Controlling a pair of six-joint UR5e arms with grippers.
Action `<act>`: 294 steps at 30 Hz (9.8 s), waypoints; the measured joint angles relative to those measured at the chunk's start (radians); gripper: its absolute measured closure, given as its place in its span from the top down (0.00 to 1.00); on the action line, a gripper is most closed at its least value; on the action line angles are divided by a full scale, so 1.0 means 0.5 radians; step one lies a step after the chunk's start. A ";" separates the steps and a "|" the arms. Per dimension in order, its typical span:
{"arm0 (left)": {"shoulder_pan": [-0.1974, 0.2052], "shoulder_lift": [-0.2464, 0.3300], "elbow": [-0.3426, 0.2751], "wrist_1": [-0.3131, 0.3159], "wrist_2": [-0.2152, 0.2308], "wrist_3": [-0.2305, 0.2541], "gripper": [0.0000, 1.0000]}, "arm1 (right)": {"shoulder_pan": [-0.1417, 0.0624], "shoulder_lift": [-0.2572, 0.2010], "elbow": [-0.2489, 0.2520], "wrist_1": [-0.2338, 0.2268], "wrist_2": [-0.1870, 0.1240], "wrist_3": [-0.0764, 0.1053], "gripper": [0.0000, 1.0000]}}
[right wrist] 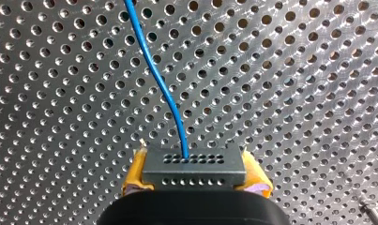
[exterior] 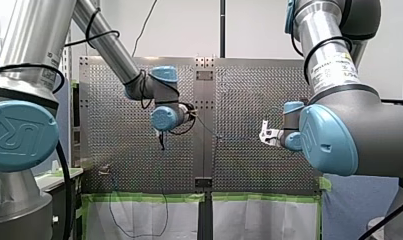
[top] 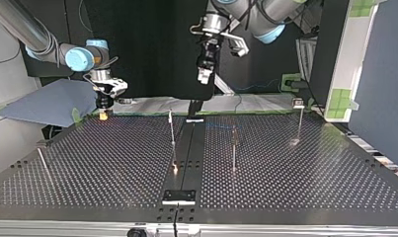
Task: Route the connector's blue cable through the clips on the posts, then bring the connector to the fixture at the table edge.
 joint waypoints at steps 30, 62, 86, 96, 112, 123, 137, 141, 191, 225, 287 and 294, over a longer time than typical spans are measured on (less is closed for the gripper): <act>0.034 -0.234 -0.511 0.489 0.080 0.036 1.00 | 0.003 0.000 0.000 0.011 -0.003 -0.002 0.00; 0.037 -0.246 -0.725 0.691 0.077 0.191 1.00 | -0.001 -0.004 -0.003 0.039 0.059 -0.003 0.00; 0.037 -0.246 -0.724 0.621 0.050 0.199 1.00 | -0.065 -0.406 -0.043 0.115 0.282 0.227 0.00; 0.038 -0.247 -0.716 0.595 0.050 0.211 1.00 | -0.131 -0.569 -0.154 0.274 0.350 0.137 0.00; 0.037 -0.247 -0.706 0.550 0.050 0.212 1.00 | -0.171 -0.655 -0.172 0.550 0.506 -0.046 0.00; 0.040 -0.247 -0.705 0.534 0.050 0.235 1.00 | -0.190 -0.584 -0.176 0.760 0.533 -0.087 0.00; 0.050 -0.246 -0.667 0.414 0.037 0.313 1.00 | -0.294 -0.549 -0.346 0.982 0.373 -0.277 0.00; 0.051 -0.246 -0.645 0.396 0.013 0.331 1.00 | -0.314 -0.532 -0.387 0.989 0.307 -0.298 0.00; 0.051 -0.247 -0.612 0.263 -0.171 0.396 1.00 | -0.502 -0.411 -0.508 0.940 -0.551 -0.334 0.00; 0.051 -0.247 -0.593 0.263 -0.171 0.396 1.00 | -0.556 -0.353 -0.559 0.983 -0.563 -0.380 0.00; 0.074 -0.248 -0.576 0.269 -0.163 0.396 1.00 | -0.554 -0.321 -0.589 0.856 -0.640 -0.375 0.00; 0.082 -0.247 -0.575 0.270 -0.161 0.397 1.00 | -0.553 -0.317 -0.589 0.852 -0.641 -0.379 0.00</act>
